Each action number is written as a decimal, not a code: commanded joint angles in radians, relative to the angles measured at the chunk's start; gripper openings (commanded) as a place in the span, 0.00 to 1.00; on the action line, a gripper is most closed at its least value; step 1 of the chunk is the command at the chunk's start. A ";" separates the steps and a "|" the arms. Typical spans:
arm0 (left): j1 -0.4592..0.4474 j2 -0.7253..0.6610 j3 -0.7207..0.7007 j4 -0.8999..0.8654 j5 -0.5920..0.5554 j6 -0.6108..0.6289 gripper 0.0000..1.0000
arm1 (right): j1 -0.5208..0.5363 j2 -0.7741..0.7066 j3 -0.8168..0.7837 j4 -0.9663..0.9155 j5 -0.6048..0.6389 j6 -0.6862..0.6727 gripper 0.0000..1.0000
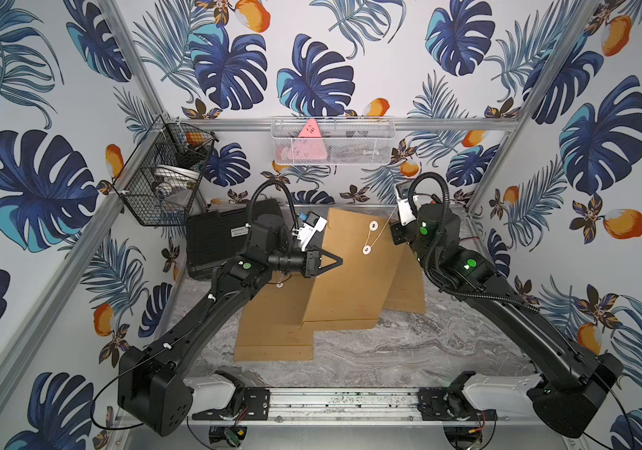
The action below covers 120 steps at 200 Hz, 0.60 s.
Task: Close the mouth of the file bag
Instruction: Close the file bag.
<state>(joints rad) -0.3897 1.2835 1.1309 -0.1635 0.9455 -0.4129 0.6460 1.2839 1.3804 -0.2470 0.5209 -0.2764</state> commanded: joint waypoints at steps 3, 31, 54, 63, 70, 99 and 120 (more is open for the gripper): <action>-0.013 -0.012 -0.012 0.051 0.010 0.007 0.00 | -0.002 0.014 0.031 -0.060 -0.040 0.028 0.00; -0.025 -0.017 -0.031 0.059 0.005 0.005 0.00 | -0.003 0.036 0.061 -0.098 -0.063 0.037 0.00; -0.040 -0.012 -0.039 0.070 0.000 -0.004 0.00 | -0.002 0.057 0.083 -0.130 -0.086 0.045 0.00; -0.050 -0.010 -0.039 0.069 -0.006 -0.003 0.00 | -0.002 0.064 0.095 -0.144 -0.095 0.051 0.00; -0.056 -0.006 -0.039 0.069 -0.012 0.000 0.00 | -0.002 0.069 0.104 -0.155 -0.098 0.058 0.00; -0.074 0.002 -0.046 0.091 -0.026 -0.010 0.00 | 0.000 0.078 0.120 -0.178 -0.111 0.071 0.00; -0.081 0.012 -0.051 0.100 -0.034 -0.012 0.00 | 0.007 0.080 0.133 -0.192 -0.123 0.087 0.00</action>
<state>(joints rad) -0.4641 1.2877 1.0855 -0.1192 0.9134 -0.4198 0.6464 1.3617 1.4944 -0.4095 0.4206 -0.2176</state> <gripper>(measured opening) 0.068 0.049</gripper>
